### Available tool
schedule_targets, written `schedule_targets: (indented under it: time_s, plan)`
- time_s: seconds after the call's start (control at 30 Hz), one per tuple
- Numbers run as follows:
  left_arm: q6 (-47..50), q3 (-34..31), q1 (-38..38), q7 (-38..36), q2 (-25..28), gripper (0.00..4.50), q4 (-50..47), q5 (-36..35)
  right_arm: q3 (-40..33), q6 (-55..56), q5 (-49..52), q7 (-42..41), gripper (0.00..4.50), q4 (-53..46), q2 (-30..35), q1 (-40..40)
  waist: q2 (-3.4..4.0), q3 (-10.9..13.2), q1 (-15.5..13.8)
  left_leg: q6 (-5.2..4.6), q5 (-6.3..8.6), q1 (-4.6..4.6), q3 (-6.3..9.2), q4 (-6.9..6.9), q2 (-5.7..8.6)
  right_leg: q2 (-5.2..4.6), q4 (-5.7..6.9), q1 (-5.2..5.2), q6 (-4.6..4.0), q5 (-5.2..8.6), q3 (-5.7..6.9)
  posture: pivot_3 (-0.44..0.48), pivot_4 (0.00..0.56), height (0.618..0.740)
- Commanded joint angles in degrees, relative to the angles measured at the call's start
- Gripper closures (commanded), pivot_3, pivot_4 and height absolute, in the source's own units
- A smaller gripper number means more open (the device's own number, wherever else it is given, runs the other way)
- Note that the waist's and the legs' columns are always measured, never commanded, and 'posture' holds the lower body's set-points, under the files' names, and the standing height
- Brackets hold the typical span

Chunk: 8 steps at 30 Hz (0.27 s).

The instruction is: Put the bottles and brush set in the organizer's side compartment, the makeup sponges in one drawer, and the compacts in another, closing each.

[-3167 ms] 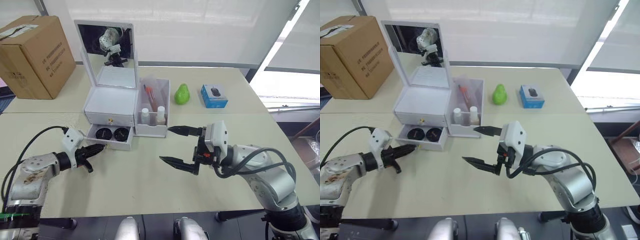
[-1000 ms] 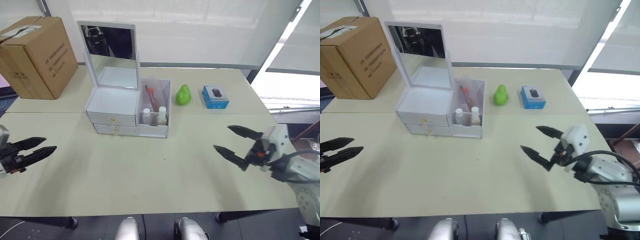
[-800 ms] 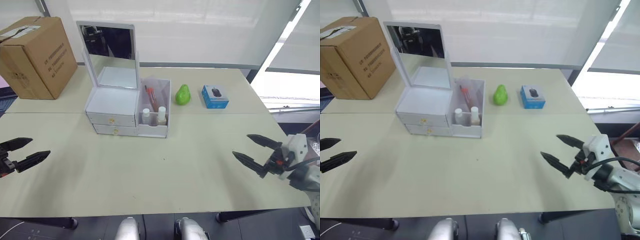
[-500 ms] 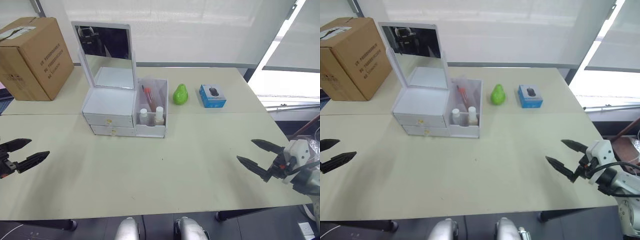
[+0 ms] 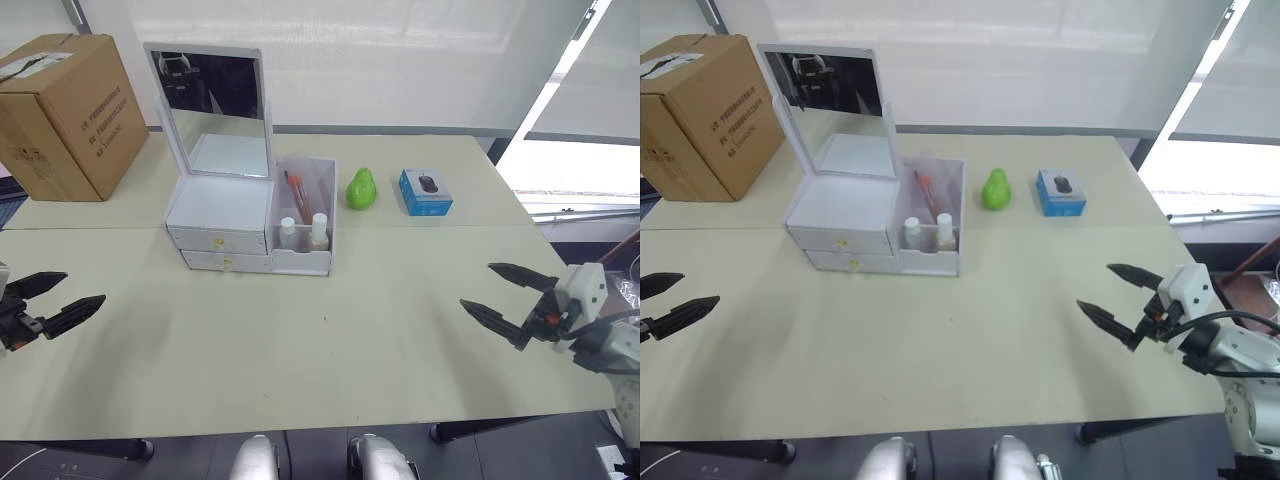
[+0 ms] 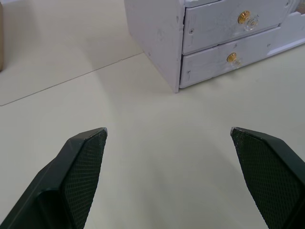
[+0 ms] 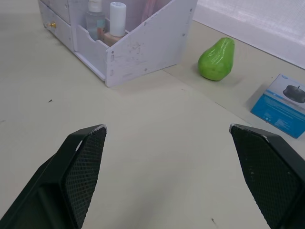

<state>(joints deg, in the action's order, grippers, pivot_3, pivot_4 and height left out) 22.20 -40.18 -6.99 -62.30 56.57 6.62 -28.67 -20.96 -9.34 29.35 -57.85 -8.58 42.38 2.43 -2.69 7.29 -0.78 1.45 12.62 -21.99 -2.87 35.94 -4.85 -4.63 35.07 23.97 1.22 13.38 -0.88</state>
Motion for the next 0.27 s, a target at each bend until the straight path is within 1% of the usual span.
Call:
schedule_targets:
  time_s: [0.03, 0.27]
  plan:
    - [0.1, -0.8, 0.5, 0.5, 0.1, 0.04, -2.0, -0.7, -0.5, -0.2, 0.2, 0.4, 0.00, -1.7, 1.0, -1.0, 0.01, 0.0, 0.0, 0.00, 0.00, 0.00, -0.01, 0.00, 0.00, 0.00, 0.00, 0.00, 0.00, 0.00, -0.01, 0.000, 0.150, 0.722]
    - [0.2, -0.7, 0.4, 0.9, 0.2, 0.04, -2.1, -0.3, -0.1, -0.8, 0.1, 1.0, 0.00, -2.1, 1.0, -1.5, 0.00, 0.0, 0.0, 0.00, 0.00, 0.00, -0.01, 0.00, 0.00, 0.00, 0.00, -0.01, 0.00, 0.00, -0.01, 0.000, 0.150, 0.722]
